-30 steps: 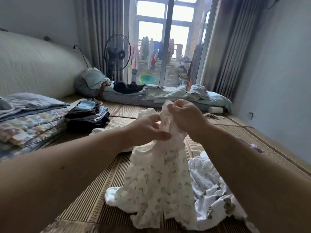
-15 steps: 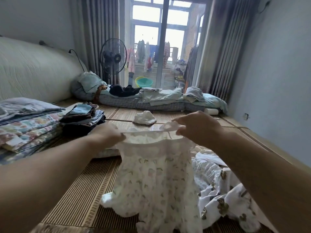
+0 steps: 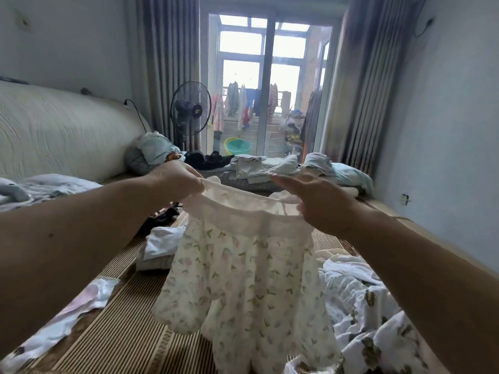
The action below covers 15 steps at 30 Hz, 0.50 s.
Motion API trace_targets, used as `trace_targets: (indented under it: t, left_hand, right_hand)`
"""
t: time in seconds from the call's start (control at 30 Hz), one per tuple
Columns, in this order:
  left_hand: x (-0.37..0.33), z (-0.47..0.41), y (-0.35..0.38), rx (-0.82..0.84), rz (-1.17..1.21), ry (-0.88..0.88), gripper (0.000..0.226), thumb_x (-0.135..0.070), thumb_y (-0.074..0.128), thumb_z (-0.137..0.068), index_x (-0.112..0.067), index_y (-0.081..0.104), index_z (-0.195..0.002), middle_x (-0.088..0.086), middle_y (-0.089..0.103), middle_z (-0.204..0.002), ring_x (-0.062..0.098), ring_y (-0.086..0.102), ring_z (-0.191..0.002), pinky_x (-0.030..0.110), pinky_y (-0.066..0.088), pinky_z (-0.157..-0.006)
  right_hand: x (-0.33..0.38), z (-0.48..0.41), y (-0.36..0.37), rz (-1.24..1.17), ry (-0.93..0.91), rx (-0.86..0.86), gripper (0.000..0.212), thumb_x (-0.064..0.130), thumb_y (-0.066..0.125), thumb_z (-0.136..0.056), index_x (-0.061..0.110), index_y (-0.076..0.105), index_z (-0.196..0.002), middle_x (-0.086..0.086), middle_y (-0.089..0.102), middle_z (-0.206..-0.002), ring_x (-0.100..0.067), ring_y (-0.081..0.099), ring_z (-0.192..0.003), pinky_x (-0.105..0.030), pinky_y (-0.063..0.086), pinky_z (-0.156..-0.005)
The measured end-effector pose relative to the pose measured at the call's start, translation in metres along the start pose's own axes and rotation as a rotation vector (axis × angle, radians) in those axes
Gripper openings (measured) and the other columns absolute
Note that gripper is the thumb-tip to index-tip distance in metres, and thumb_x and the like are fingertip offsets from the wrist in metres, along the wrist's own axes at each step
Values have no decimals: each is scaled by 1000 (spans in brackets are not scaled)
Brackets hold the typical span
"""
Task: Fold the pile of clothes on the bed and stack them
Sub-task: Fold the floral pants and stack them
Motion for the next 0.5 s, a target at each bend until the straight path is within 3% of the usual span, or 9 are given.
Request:
trace_targets:
  t: [0.13, 0.17, 0.27, 0.3, 0.4, 0.5]
  left_hand:
    - [-1, 0, 5, 63, 111, -8, 13, -6, 56, -92, -8, 66, -84, 7, 57, -69, 13, 55, -48, 17, 43, -42]
    - [-2, -1, 7, 75, 94, 23, 12, -8, 57, -92, -6, 68, -88, 7, 60, -68, 12, 57, -49, 19, 44, -45]
    - [-9, 2, 2, 26, -293, 133, 11, -22, 64, -88, -18, 73, -84, 2, 70, -73, 14, 61, -63, 21, 45, -55]
    - [-10, 2, -1, 8, -353, 142, 12, -23, 63, -87, -18, 72, -81, 2, 70, -74, 15, 61, -64, 21, 44, -56]
    - [-12, 2, -8, -3, -210, 107, 16, -14, 60, -86, -9, 65, -73, 6, 59, -66, 18, 51, -60, 26, 37, -56]
    - [-19, 7, -5, 146, 279, 133, 9, -10, 60, -70, -8, 51, -66, 8, 43, -63, 17, 39, -55, 26, 30, -51]
  right_hand:
    - [1, -10, -3, -152, 64, 39, 24, 36, 57, -93, 33, 68, -114, 11, 68, -115, -12, 61, -108, -26, 44, -90]
    - [-1, -12, -5, -71, 73, 35, 21, 35, 54, -94, 31, 70, -107, 10, 69, -111, -14, 62, -106, -28, 47, -88]
    - [-8, -18, -10, 201, 107, 17, 23, 19, 43, -95, 16, 66, -99, -1, 64, -105, -23, 62, -102, -31, 49, -81]
    - [-12, -20, -14, 186, 114, -32, 20, 16, 44, -93, 12, 63, -90, -5, 62, -97, -26, 61, -97, -31, 46, -75]
    - [-33, -21, -28, -354, 303, -182, 23, 16, 52, -87, 10, 54, -65, -7, 56, -69, -25, 54, -69, -30, 35, -58]
    - [-38, -17, -28, -941, 397, -240, 28, 8, 48, -88, 14, 49, -61, 7, 48, -50, -10, 44, -47, -21, 32, -45]
Point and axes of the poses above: each hand's wrist, its own z-axis away from the middle knuckle, its own y-axis out of the palm, x = y × z, the point moved 7 cm from there along -z, towards the middle knuckle
